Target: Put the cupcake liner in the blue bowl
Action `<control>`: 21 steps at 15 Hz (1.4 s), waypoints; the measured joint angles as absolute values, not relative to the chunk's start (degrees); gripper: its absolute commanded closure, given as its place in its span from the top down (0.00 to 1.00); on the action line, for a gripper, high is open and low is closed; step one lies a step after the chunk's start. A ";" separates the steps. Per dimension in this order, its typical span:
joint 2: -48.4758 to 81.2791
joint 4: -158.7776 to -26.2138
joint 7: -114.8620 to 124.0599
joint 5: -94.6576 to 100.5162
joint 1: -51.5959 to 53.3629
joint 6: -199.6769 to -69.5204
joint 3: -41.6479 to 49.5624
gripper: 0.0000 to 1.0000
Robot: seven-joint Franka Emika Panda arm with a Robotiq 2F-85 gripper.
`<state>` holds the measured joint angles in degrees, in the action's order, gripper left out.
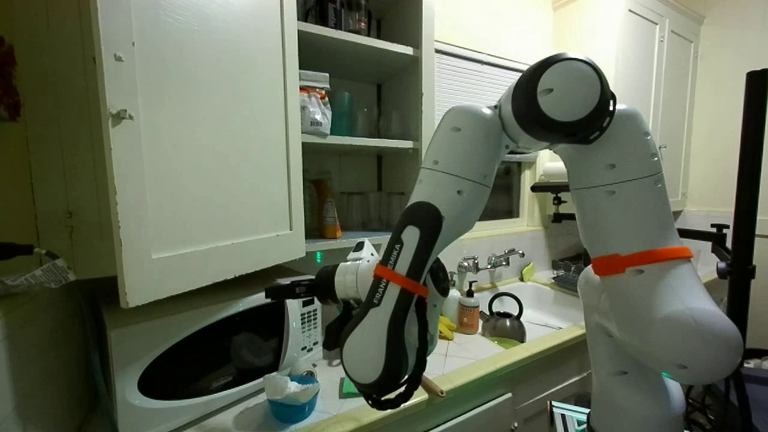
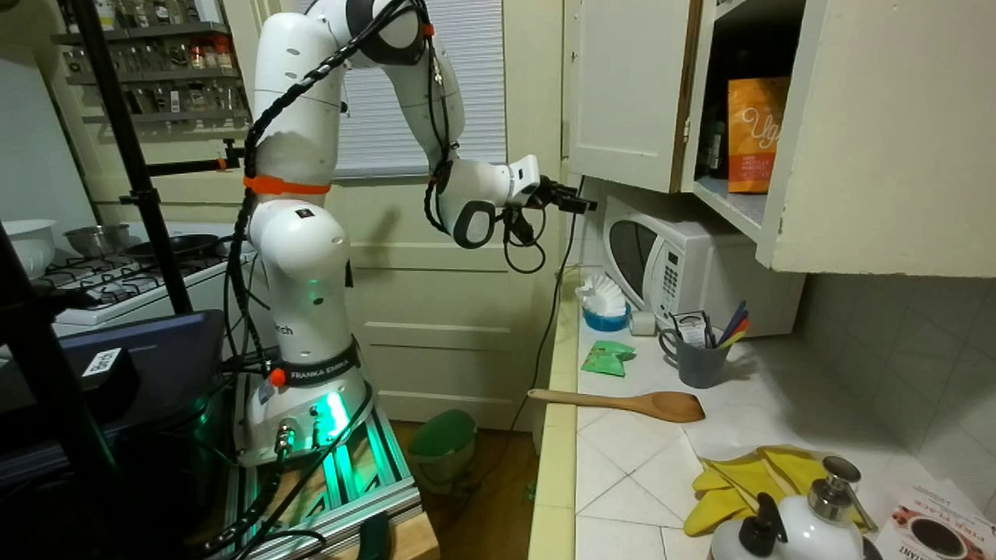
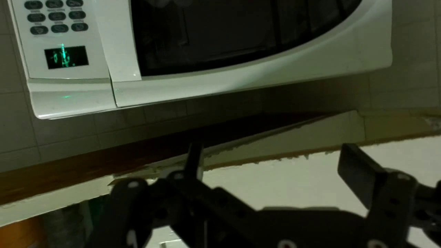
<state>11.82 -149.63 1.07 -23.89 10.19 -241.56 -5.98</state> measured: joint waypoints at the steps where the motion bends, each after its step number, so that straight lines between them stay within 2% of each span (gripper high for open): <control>1: 10.75 -150.66 4.96 -21.05 8.81 -241.56 -5.88 1.00; 7: 8.53 -154.93 25.99 -6.87 2.46 -241.56 -5.31 1.00; 13: 8.55 -156.89 26.38 -4.58 1.39 -241.04 -4.87 1.00; 16: 6.21 -157.00 28.81 -3.52 0.30 -231.42 -4.25 1.00; 21: -1.86 -157.00 42.88 13.59 -5.18 -209.54 -0.04 1.00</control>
<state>-1.86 -157.00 42.88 13.59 -5.18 -209.54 -0.04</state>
